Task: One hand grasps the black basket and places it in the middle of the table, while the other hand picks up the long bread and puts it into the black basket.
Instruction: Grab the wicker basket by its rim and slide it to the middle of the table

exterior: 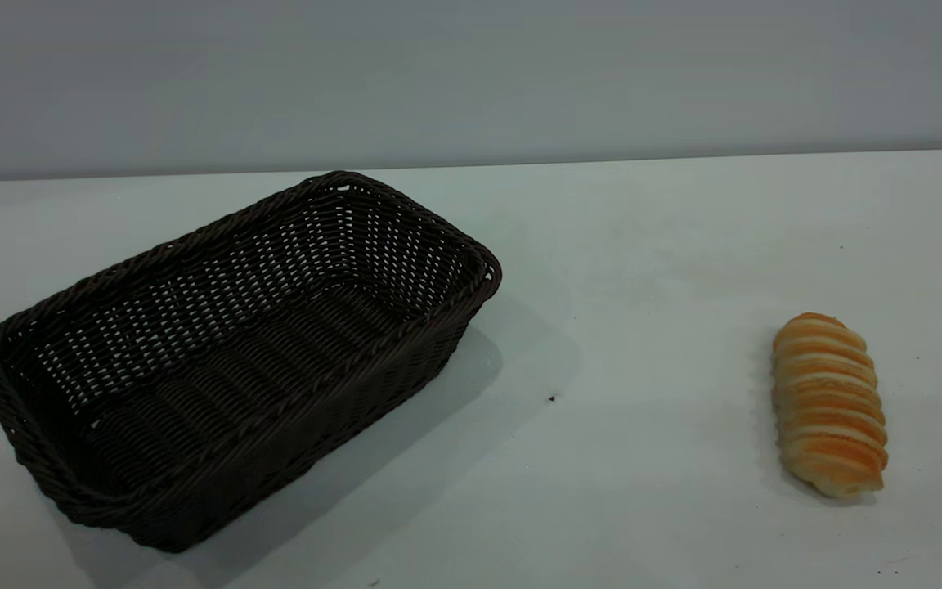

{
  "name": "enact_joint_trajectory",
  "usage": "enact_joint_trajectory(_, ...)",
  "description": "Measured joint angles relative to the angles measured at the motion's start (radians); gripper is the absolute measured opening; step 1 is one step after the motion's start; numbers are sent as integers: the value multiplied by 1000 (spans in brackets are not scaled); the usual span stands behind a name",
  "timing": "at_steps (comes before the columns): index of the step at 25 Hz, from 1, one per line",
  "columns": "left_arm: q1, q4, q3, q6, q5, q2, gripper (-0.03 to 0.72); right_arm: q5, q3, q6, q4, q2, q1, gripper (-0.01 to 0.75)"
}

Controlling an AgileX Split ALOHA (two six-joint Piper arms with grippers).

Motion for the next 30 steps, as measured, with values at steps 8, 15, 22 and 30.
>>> enact_joint_trajectory(8,0,0,0,0,0,0,513,0,0,0,0,0,0,414)
enact_joint_trajectory(15,0,0,0,0,0,0,513,0,0,0,0,0,0,414)
enact_joint_trajectory(22,0,-12,-17,0,-82,0,513,0,0,0,7,0,0,414)
enact_joint_trajectory(30,0,-87,-27,-40,-169,227,513,-34,-38,-75,16,56,0,414)
